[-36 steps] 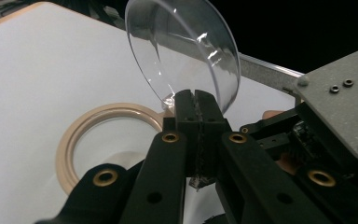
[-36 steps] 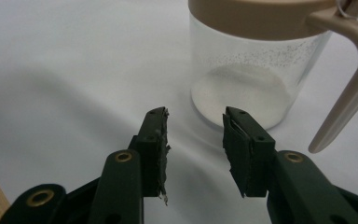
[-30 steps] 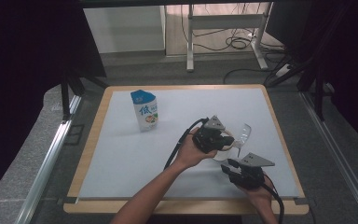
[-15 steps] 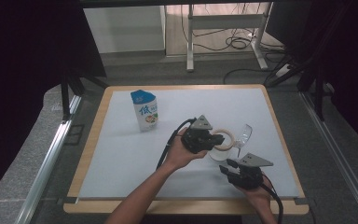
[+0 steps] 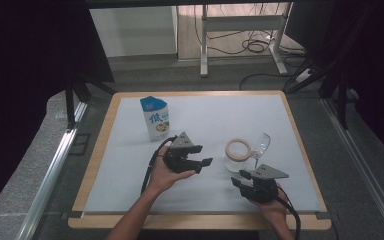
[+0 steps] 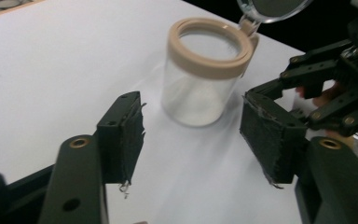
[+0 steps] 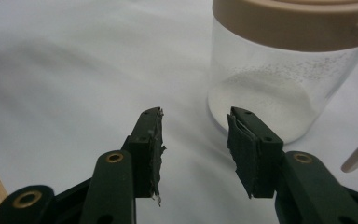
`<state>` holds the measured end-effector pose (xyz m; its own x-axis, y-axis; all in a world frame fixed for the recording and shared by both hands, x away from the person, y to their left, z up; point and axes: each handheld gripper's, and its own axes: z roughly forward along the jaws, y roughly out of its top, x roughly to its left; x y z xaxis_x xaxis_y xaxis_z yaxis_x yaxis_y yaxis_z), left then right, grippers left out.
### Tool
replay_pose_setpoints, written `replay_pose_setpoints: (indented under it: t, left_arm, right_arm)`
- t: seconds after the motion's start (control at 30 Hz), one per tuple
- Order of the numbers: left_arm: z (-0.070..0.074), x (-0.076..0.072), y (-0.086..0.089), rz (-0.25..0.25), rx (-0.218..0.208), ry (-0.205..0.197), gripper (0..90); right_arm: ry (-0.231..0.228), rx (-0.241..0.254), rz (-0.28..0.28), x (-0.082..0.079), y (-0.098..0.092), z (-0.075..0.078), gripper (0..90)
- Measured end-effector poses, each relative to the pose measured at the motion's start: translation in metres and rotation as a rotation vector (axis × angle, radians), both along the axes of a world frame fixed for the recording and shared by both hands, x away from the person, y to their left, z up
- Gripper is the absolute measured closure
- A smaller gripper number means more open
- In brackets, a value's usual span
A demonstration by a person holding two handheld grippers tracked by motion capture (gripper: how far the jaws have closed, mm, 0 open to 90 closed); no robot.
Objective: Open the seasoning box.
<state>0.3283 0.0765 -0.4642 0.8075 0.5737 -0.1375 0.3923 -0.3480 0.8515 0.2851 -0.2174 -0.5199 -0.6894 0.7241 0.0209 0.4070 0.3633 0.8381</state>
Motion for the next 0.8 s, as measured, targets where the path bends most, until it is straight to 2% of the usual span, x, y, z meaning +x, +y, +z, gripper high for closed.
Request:
replay_pose_setpoints:
  t: [0.07,0.13,0.23,0.3,0.5,0.6,0.73,0.8]
  left_arm:
    - [-0.002,-0.001,0.004,0.006,0.004,-0.003,35.5]
    - [-0.006,-0.005,0.015,0.025,0.004,-0.008,34.5]
    - [-0.010,-0.007,0.022,0.041,0.000,-0.011,35.6]
    - [-0.015,-0.010,0.031,0.057,0.012,-0.020,35.6]
    - [-0.025,-0.016,0.043,0.065,0.046,-0.001,33.4]
    - [-0.031,-0.019,0.054,0.103,0.073,0.010,33.3]
    - [-0.035,-0.020,0.063,0.135,0.077,0.014,34.9]
    - [-0.036,-0.021,0.070,0.175,0.090,0.003,36.7]
  right_arm:
    - [-0.001,0.005,0.004,0.000,0.001,0.000,55.5]
    - [-0.002,-0.004,0.008,0.000,0.003,-0.001,55.4]
    - [-0.002,-0.001,0.011,0.000,0.004,-0.001,55.3]
    - [-0.005,-0.005,0.013,0.000,0.005,-0.001,55.2]
    - [-0.007,-0.010,0.014,0.000,0.006,-0.002,54.9]
    - [-0.010,-0.015,0.018,0.000,0.008,-0.003,54.5]
    - [-0.011,-0.016,0.016,0.000,0.008,-0.003,54.4]
    - [-0.013,-0.015,0.016,0.000,0.008,-0.003,54.2]
